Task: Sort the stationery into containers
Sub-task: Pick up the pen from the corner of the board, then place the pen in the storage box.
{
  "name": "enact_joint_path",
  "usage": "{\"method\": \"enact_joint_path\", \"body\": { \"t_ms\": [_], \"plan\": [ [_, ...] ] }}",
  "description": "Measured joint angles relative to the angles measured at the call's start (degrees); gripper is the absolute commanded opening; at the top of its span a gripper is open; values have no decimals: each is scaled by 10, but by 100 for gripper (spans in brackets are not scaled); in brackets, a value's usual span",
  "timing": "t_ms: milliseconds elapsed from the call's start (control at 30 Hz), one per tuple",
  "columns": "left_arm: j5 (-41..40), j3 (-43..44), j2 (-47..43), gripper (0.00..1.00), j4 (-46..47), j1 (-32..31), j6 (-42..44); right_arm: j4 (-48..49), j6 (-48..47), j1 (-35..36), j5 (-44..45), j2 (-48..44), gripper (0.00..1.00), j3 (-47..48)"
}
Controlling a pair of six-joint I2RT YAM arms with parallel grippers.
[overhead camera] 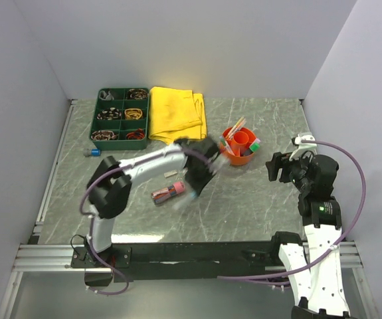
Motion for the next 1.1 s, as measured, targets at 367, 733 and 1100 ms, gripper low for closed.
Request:
{"method": "enact_joint_path", "body": {
  "t_ms": [367, 733, 1100],
  "plan": [
    [81, 359, 127, 1, 241, 51, 130, -5, 13, -2, 37, 36, 78, 28],
    [216, 270, 176, 1, 614, 84, 84, -17, 11, -17, 75, 76, 78, 52],
    [252, 210, 193, 1, 741, 86, 52, -27, 4, -17, 87, 93, 78, 60]
  ]
}}
